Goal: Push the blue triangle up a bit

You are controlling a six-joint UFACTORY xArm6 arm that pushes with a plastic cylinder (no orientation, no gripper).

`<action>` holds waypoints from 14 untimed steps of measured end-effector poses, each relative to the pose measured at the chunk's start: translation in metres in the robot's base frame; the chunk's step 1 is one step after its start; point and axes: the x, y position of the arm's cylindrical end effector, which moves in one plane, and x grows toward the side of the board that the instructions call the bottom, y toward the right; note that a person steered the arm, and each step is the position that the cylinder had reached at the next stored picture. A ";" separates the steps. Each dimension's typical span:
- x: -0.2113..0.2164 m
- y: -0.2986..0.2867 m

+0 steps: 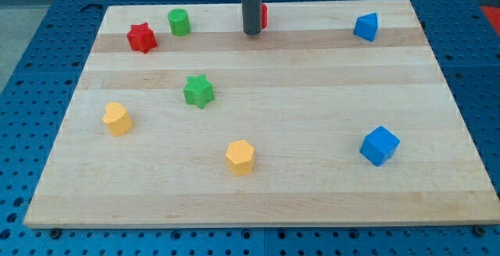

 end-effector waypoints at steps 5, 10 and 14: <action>0.045 0.082; 0.041 0.209; 0.006 0.213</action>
